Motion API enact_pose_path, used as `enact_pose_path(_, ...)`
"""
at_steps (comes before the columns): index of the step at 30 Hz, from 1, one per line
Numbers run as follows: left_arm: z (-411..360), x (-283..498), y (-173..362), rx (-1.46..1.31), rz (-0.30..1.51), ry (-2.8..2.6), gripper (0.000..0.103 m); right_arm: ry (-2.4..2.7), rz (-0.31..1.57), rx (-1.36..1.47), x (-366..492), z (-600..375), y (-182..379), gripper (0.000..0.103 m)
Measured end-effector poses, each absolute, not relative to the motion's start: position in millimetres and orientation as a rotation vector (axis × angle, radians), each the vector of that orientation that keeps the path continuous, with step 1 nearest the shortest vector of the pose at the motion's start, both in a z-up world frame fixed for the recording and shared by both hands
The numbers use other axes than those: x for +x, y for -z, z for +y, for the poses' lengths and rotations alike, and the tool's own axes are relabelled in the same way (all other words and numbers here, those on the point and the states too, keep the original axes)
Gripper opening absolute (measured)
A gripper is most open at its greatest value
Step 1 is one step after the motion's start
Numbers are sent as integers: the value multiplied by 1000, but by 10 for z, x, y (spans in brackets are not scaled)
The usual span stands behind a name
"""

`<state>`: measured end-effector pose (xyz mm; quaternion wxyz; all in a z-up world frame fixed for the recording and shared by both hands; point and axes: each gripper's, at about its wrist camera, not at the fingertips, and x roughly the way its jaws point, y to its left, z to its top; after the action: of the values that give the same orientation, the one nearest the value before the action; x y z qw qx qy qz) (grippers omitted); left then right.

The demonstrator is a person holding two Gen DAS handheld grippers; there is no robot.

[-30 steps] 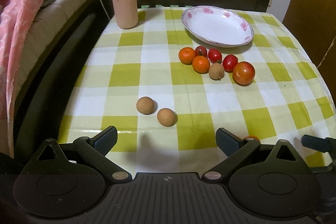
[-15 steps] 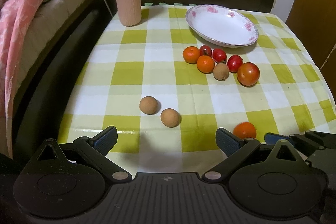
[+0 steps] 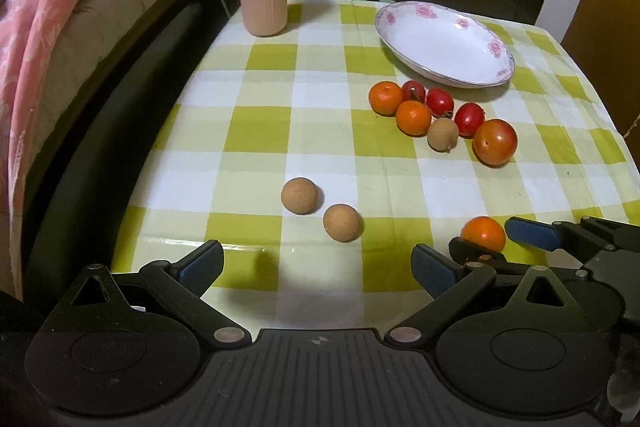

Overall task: Organize fruits
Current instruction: 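Move the right gripper to the small orange tangerine and close on it, then grasp a brown longan with the left gripper while the right gripper holds the tangerine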

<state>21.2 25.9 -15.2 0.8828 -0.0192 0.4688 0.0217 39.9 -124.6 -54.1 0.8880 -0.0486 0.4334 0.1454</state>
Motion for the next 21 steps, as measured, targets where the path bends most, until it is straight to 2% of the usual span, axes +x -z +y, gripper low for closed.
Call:
enact_pose_path(2,285,218,155,-53,978,-49,101,-309,890,-105,421,-1245,542,49)
enact_pose_path(5,278,239,178,-55,991,-44,99,-331,888,-98,463,-1256,532,31)
enact_pose_path(10,164,319,219,-2,992,-13,91,-327,900,-44,494,-1356,514,31)
enact_pose_path(13,162,399,265,-24,1008,-4,79,-307,905,-19,490,-1446,488,31)
enact_pose_path(19,145,545,404,-62,1059,1,68,-281,908,41,478,-1612,424,31)
enact_pose_path(21,107,555,418,-39,1049,1,68,-280,910,54,480,-1642,418,31)
